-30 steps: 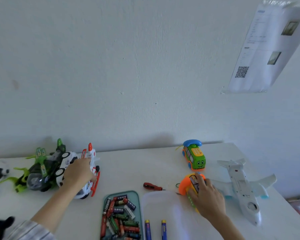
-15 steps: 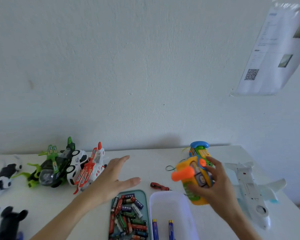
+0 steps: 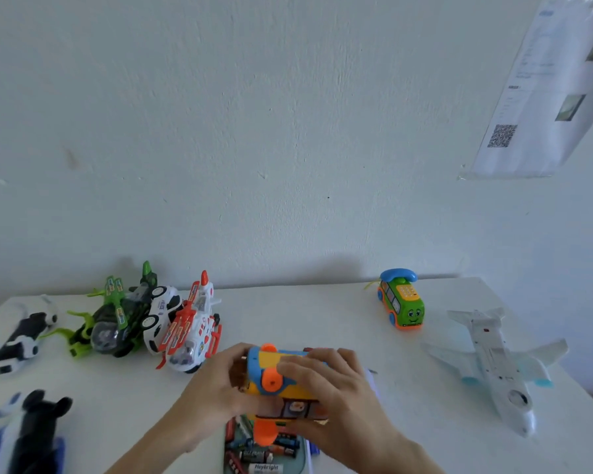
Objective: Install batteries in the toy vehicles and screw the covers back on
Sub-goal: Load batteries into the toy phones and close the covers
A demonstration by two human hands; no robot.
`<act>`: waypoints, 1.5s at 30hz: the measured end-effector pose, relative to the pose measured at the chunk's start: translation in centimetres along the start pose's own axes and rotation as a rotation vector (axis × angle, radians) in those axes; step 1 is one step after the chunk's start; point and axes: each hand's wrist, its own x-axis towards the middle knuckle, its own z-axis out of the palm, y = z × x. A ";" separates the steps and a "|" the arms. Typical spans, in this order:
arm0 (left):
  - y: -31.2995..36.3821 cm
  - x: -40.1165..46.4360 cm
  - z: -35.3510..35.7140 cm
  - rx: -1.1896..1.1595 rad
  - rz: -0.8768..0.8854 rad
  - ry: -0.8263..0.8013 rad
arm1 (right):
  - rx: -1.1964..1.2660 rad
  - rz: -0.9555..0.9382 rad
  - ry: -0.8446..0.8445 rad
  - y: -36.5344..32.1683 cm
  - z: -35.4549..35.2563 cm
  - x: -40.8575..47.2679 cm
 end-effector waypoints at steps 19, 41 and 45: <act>-3.5 -3.6 -4.0 -0.149 0.087 0.431 | 0.087 0.765 -0.729 12.5 7.1 3.6; -5.1 0.5 5.8 -0.055 0.153 0.153 | -0.399 1.219 -0.624 13.4 -5.1 -8.8; -5.3 1.0 8.9 0.043 0.210 0.117 | -0.518 1.239 -0.605 14.3 -6.9 -9.3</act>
